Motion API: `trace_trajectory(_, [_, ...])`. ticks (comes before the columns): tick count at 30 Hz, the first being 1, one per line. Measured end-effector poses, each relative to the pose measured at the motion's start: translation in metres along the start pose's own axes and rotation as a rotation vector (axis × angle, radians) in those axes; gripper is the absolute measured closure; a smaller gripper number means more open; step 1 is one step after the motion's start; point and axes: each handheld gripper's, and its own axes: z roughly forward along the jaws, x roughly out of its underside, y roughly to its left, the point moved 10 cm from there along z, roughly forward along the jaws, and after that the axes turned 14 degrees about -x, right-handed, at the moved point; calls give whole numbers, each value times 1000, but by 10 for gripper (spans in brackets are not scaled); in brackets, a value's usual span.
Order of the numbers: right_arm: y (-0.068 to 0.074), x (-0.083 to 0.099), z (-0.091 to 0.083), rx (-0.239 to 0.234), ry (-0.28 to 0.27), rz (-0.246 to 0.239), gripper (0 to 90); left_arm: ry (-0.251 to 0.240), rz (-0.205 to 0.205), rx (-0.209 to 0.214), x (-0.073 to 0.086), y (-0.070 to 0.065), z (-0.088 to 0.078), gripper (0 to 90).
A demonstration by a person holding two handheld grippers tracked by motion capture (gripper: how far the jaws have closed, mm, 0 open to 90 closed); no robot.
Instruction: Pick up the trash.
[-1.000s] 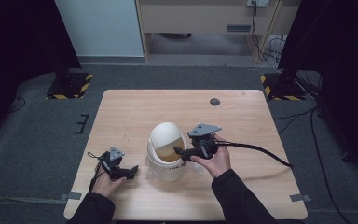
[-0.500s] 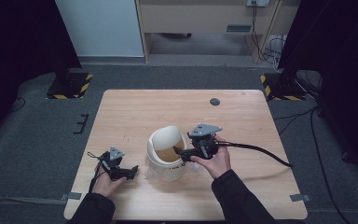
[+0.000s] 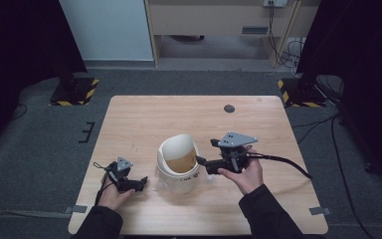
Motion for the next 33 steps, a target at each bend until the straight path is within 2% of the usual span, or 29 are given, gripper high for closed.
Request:
trace_trajectory(8, [-27, 21, -29, 62, -1, 31, 212, 0, 0, 0, 0, 0, 0, 0])
trace_trajectory(9, [-27, 21, -29, 62, -1, 31, 212, 0, 0, 0, 0, 0, 0, 0])
trace_trajectory(10, [-35, 29, -35, 80, 7, 39, 222, 0, 0, 0, 0, 0, 0, 0])
trace_trajectory(17, [-61, 60, -52, 151, 60, 48, 235, 0, -1, 0, 0, 0, 0, 0])
trace_trajectory(21, [-75, 78, -54, 179, 79, 72, 236, 0, -1, 0, 0, 0, 0, 0])
trace_trajectory(25, [-84, 97, -50, 192, 132, 91, 241, 0, 0, 0, 0, 0, 0, 0])
trace_trajectory(28, [-88, 109, -48, 204, 180, 93, 255, 0, 0, 0, 0, 0, 0, 0])
trace_trajectory(30, [-90, 112, -47, 206, 189, 92, 258, 0, 0, 0, 0, 0, 0, 0])
trace_trajectory(33, [-95, 124, -43, 216, 242, 83, 269, 0, 0, 0, 0, 0, 0, 0])
